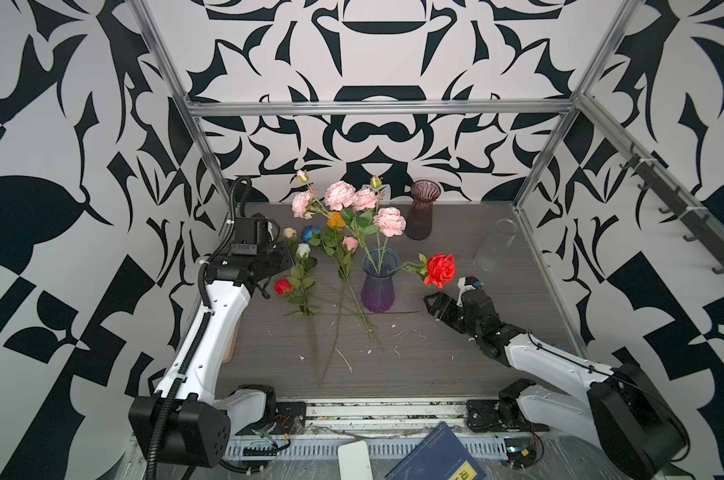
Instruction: Arrange the flowers into the vase
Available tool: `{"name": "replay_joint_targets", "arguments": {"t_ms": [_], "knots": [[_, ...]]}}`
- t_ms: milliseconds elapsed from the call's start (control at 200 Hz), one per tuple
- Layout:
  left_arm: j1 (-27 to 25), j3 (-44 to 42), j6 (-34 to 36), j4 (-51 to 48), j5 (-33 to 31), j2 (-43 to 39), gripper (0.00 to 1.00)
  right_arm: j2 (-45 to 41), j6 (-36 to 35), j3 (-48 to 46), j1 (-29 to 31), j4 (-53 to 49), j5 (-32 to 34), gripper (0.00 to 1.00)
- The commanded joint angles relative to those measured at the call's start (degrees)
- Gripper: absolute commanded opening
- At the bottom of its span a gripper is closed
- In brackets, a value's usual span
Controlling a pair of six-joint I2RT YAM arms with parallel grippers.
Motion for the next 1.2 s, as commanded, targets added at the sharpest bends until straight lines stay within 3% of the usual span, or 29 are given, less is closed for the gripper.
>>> {"name": "replay_joint_targets", "arguments": {"t_ms": [0, 230, 445, 670, 830, 1195], "knots": [[0.13, -5.39, -3.0, -1.1, 4.99, 0.28, 0.26, -0.93, -0.21, 0.53, -0.05, 0.75, 0.36, 0.92], [-0.2, -21.3, -9.5, 3.8, 10.45, 0.36, 0.21, -1.22, -0.21, 0.25, -0.19, 0.97, 0.3, 0.92], [-1.81, -27.58, -13.4, 9.39, 12.73, 3.46, 0.26, -0.71, -0.38, 0.45, -0.05, 1.25, -0.07, 0.92], [-1.8, -22.1, -15.4, 11.23, 12.76, 10.8, 0.27, -0.8, -0.32, 0.35, -0.12, 1.35, -0.08, 0.92], [-1.75, -17.58, -13.03, 7.78, 10.39, 15.85, 0.19, -0.78, -0.3, 0.26, -0.07, 1.4, -0.08, 0.92], [-1.66, -11.22, -13.26, 11.63, 12.72, 20.04, 0.24, 0.74, -0.47, 0.97, -0.1, 1.69, -0.65, 0.92]]}}
